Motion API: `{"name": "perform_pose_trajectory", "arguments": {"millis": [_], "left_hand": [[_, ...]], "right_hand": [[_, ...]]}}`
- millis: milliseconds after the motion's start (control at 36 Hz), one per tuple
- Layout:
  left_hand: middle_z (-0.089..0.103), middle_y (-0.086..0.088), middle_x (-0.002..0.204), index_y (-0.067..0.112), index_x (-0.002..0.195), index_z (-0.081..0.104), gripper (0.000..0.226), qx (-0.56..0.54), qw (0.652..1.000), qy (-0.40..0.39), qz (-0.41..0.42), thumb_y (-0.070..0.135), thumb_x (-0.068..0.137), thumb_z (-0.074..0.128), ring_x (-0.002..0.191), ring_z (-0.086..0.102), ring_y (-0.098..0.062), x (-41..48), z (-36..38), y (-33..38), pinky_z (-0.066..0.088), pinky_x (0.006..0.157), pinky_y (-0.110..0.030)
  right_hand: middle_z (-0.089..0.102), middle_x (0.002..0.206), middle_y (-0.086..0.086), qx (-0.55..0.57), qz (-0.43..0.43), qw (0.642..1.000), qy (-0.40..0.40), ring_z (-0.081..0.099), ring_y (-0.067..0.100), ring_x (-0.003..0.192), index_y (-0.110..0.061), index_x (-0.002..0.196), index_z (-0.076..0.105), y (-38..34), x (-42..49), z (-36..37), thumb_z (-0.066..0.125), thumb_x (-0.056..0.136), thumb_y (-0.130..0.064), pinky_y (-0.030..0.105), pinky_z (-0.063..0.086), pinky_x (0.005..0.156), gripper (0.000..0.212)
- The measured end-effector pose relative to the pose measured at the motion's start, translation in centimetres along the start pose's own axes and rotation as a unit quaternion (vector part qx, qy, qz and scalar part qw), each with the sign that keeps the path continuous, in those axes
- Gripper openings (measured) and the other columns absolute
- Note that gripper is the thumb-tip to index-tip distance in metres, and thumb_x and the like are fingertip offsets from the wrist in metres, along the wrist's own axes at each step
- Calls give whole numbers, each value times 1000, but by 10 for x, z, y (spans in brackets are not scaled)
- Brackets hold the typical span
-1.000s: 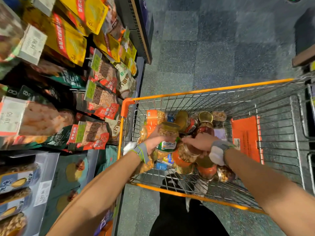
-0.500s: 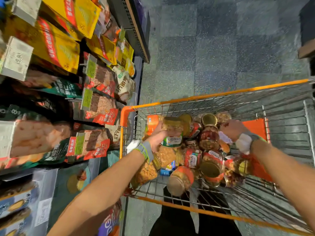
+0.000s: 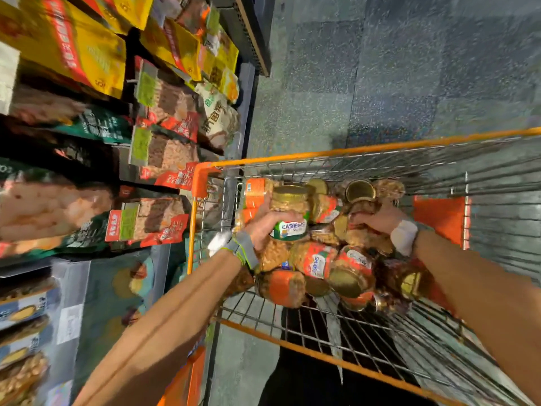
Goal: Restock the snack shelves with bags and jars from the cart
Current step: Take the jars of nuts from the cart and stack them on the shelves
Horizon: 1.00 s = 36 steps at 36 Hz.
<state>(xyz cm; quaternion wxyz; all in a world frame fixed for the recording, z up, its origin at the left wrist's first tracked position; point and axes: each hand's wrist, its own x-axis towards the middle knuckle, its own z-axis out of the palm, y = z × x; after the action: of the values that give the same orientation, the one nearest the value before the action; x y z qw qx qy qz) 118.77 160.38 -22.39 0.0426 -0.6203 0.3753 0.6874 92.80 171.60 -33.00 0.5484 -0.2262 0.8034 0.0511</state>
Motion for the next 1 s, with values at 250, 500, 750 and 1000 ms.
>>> {"name": "perform_pose_trajectory", "arguments": {"millis": [250,500,750,1000], "left_hand": [[51,8,126,17,157,20,95,5,1000,-16,20,12,83,79,116,40,-10,-15,34,5,33,99,-27],[46,21,90,29,129,36,64,27,999,-31,33,6,85,76,77,45,9,-21,56,15,38,59,-9],[72,0,112,32,126,44,75,-27,999,-5,17,14,68,88,102,69,-21,-2,50,-1,53,93,-37],[71,-1,120,29,130,48,90,-48,997,57,28,28,52,94,113,67,-23,10,4,-17,52,98,-44]], "right_hand": [[66,124,8,95,-1,995,16,64,31,113,-24,131,60,76,53,-22,82,52,-73,40,52,99,96],[51,137,13,-21,-46,995,82,45,38,130,-11,140,43,22,-27,-45,63,79,-69,37,43,98,86],[36,151,22,-236,-138,952,141,33,40,138,-1,147,33,-36,-6,-29,52,92,-61,52,34,109,83],[28,154,27,-289,-77,945,136,30,46,141,-5,151,26,-52,29,-1,74,82,-51,58,31,112,96]]}}
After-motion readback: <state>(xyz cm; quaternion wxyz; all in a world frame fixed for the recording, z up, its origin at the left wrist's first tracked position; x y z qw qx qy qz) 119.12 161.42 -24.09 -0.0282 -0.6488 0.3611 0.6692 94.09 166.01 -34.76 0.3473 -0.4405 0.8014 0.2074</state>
